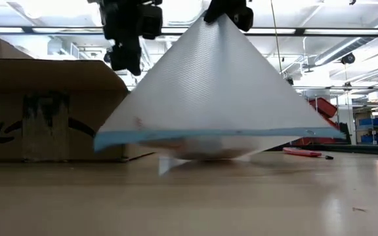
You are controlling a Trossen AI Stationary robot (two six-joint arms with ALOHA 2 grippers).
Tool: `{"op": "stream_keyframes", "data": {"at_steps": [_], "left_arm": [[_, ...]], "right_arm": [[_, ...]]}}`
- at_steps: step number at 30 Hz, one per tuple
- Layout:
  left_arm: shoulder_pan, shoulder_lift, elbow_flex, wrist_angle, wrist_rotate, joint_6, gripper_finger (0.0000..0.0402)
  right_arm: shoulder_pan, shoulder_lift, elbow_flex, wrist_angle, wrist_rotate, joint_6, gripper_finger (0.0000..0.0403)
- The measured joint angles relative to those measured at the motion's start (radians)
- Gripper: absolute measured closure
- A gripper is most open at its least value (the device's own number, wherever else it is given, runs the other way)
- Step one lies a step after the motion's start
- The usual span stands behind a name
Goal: Unpack boxes
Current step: Close the blue transparent zip bag
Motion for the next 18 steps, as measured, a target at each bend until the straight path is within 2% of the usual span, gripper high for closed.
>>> {"op": "stream_keyframes", "data": {"at_steps": [8,14,18], "left_arm": [[0.034,0.061,-0.013,0.172,0.065,0.058,0.0209],[0.106,0.148,-0.014,0.350,0.259,0.060,0.0206],[0.145,0.239,-0.014,0.425,0.354,0.015,0.0221]], "right_arm": [[-0.003,-0.015,0.000,0.022,0.011,0.035,0.0403],[-0.002,-0.019,0.000,0.021,-0.012,-0.005,0.0403],[-0.001,-0.027,0.000,0.011,-0.055,-0.061,0.0403]]}}
